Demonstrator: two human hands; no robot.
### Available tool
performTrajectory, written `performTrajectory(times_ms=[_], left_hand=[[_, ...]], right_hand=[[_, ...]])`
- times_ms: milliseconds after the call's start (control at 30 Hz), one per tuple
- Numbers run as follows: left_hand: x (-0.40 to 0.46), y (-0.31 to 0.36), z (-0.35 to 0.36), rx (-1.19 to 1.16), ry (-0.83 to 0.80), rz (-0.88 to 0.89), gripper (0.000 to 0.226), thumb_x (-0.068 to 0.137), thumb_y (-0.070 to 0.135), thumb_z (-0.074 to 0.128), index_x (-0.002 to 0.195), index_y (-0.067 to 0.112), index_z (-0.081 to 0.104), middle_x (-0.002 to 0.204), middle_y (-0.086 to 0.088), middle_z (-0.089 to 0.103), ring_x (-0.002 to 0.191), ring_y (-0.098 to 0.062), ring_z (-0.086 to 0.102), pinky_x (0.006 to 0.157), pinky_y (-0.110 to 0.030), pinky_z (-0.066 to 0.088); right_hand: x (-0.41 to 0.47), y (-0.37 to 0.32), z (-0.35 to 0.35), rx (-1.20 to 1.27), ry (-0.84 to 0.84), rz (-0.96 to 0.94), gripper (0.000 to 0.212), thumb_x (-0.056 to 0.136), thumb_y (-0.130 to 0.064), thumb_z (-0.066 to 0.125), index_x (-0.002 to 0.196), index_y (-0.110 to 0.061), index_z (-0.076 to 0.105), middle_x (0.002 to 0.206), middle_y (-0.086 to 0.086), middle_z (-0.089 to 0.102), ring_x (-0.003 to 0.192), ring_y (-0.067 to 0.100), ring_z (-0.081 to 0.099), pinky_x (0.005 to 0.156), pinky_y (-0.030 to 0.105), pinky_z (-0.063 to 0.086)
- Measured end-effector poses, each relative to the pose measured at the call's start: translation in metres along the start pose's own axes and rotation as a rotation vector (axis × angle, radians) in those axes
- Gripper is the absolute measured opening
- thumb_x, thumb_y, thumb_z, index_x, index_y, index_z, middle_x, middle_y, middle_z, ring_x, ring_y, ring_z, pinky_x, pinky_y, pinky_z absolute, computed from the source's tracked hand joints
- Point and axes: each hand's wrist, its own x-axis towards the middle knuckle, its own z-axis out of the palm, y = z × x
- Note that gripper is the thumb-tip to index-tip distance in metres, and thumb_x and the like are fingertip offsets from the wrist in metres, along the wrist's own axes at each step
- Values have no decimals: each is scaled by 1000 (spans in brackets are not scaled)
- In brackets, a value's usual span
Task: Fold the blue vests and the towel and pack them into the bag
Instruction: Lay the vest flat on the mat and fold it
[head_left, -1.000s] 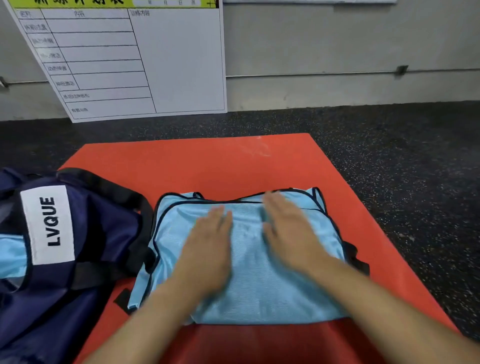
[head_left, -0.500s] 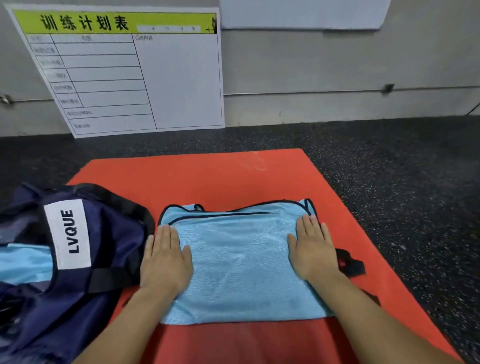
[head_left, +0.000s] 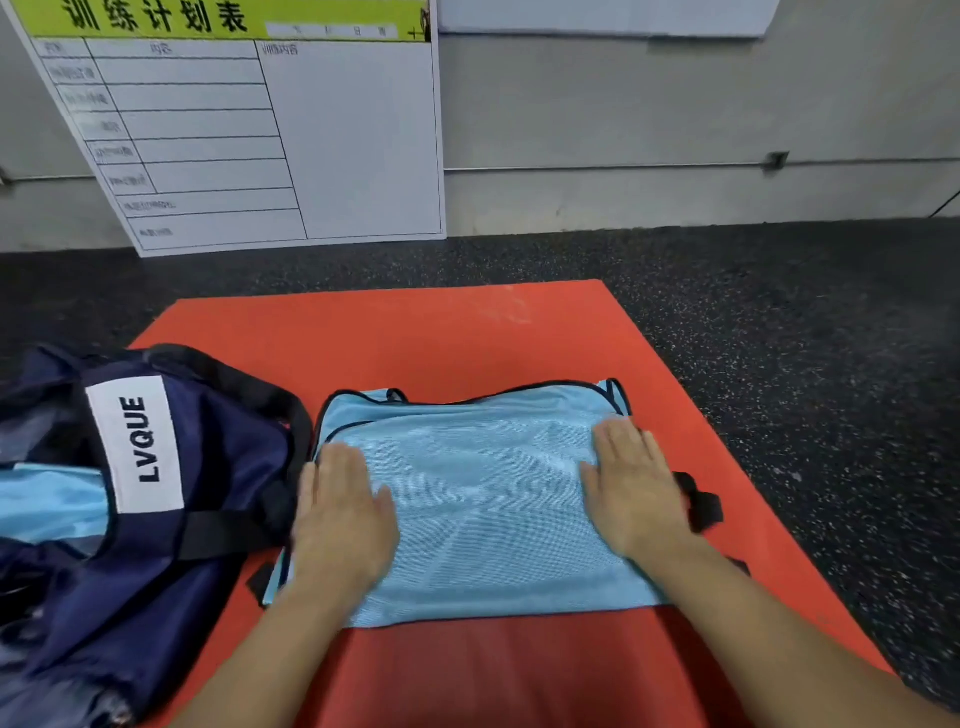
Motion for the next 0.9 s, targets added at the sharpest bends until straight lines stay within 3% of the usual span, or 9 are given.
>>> performTrajectory(times_ms=[67, 167, 267, 400, 467, 567, 633, 767, 900], left_hand=[[-11, 45, 11, -20, -3, 182, 58, 93, 25, 31, 126, -13, 60, 144, -31, 50, 140, -45, 41, 113, -58, 28], [-16, 73, 13, -116, 2, 244, 63, 95, 30, 31, 142, -7, 51, 151, -23, 47, 143, -36, 43, 117, -49, 25], [-10, 31, 15, -85, -18, 135, 73, 96, 43, 19, 153, 0, 37, 161, -16, 33, 152, -30, 28, 124, -47, 21], [-2, -20, 5, -2, -37, -4, 85, 91, 50, 5, 156, 1, 30, 165, -16, 25, 155, -27, 19, 126, -45, 13], [-1, -9, 4, 5, -21, -11, 85, 90, 47, 6, 155, -1, 31, 164, -18, 26, 154, -29, 20, 126, -45, 12], [-6, 19, 8, -59, -14, 50, 84, 89, 45, 6, 157, 1, 28, 166, -14, 21, 156, -25, 14, 126, -41, 3], [-7, 24, 7, -99, 3, 79, 84, 89, 48, 5, 158, 3, 24, 167, -12, 17, 156, -23, 11, 126, -39, 3], [-6, 2, 8, -59, -26, 3, 91, 90, 59, 2, 160, 3, 19, 168, -16, 11, 157, -27, 4, 127, -40, 2], [6, -6, 3, -29, -50, -62, 82, 99, 58, 16, 157, 1, 24, 165, -25, 17, 155, -35, 11, 127, -45, 9]], right_hand=[[-9, -53, 11, 94, -2, -178, 66, 102, -40, 19, 154, -3, 37, 164, 14, 31, 148, 34, 36, 126, 41, 14], [-21, -89, 24, 119, 30, -341, 62, 104, -37, 26, 154, -4, 40, 163, 10, 34, 151, 26, 32, 125, 44, 18], [-11, -35, 16, 96, -72, -176, 62, 109, -39, 21, 163, -11, 10, 170, 2, 1, 158, 20, -1, 129, 41, 1], [-1, 10, 7, 29, -11, 60, 79, 96, -49, 0, 162, -9, 15, 171, 8, 10, 158, 21, 2, 128, 39, 0], [-8, -21, 10, 51, 10, -64, 83, 92, -49, -1, 161, -6, 19, 170, 11, 13, 158, 24, 5, 128, 42, 3], [-33, -95, 18, 155, -50, -475, 72, 99, -43, 17, 161, -7, 23, 169, 9, 12, 157, 21, 7, 128, 45, 7], [-42, -113, 19, 167, -71, -560, 70, 100, -46, 17, 161, -11, 24, 170, 4, 14, 158, 19, 7, 128, 44, 7], [-7, -48, 20, 132, -67, -241, 74, 100, -54, 4, 164, -18, 5, 171, -2, -4, 157, 13, -10, 128, 38, -5], [21, 0, 12, 105, -75, -12, 76, 99, -57, 2, 164, -19, 10, 172, 6, 1, 158, 23, -5, 128, 41, -2]])
